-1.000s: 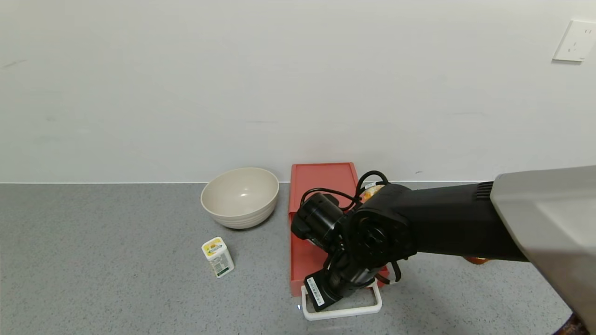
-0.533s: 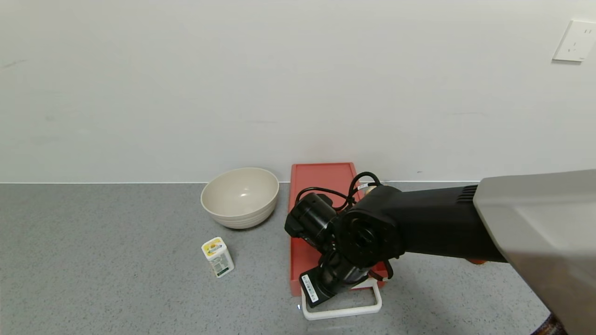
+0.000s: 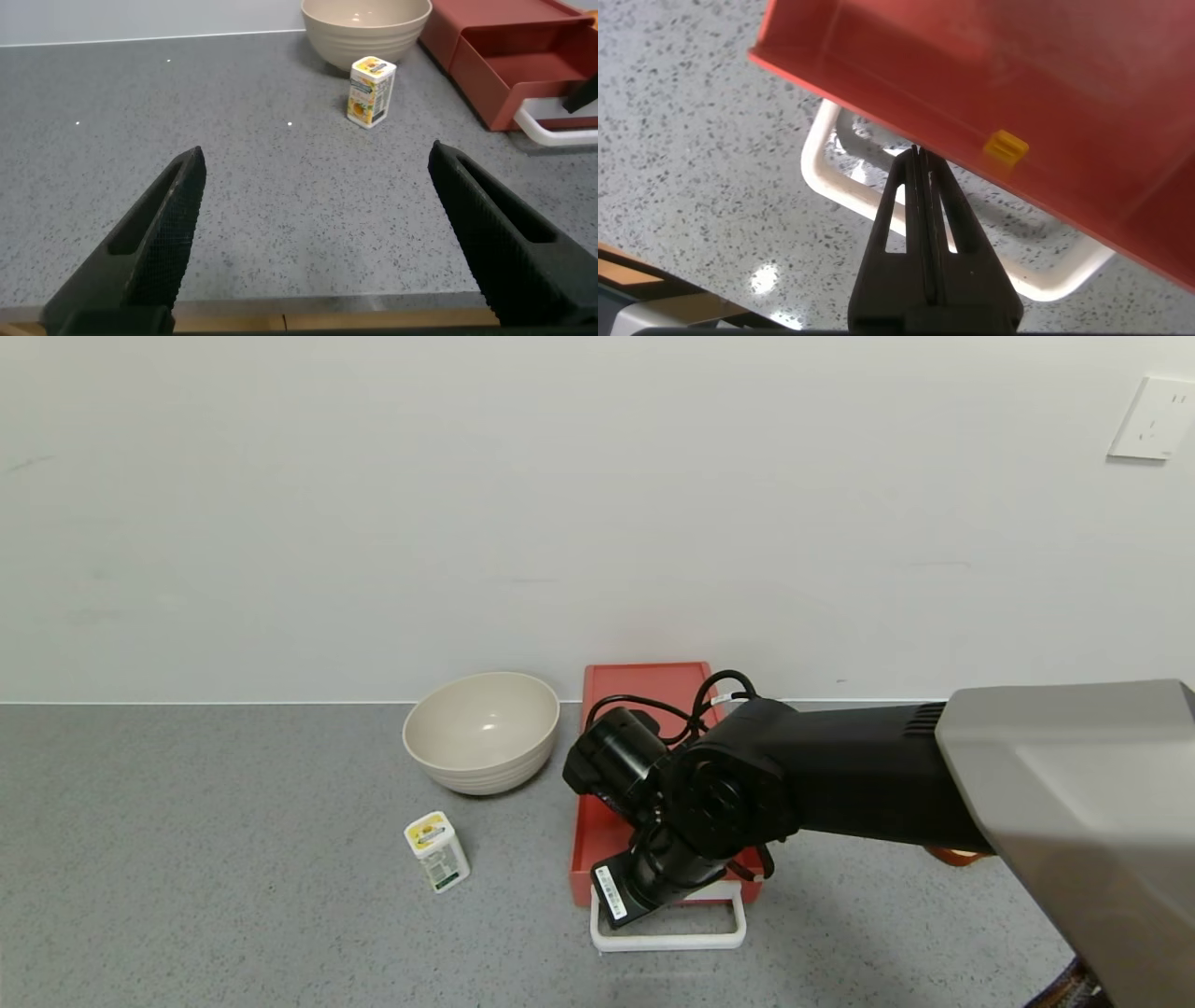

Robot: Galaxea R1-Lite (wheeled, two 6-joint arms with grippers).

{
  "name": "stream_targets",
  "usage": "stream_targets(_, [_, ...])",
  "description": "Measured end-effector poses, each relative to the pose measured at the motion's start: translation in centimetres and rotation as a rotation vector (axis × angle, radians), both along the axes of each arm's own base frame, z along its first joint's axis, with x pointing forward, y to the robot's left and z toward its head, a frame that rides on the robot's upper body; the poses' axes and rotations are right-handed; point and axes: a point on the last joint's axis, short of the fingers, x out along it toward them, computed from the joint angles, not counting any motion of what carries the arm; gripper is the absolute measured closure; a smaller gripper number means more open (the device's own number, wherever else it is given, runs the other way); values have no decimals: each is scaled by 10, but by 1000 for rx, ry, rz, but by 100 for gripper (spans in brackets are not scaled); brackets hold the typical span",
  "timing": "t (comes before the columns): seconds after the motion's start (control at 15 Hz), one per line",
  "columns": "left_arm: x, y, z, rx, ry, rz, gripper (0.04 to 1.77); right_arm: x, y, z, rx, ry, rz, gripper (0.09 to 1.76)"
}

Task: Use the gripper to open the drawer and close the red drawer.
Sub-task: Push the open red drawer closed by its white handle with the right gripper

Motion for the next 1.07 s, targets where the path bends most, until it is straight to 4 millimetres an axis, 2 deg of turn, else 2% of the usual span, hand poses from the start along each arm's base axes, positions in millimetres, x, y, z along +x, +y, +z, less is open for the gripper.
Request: stream_targets(1.07, [0,0,0,-1,0,0,9,39,-10,6,34,-117,-5,173])
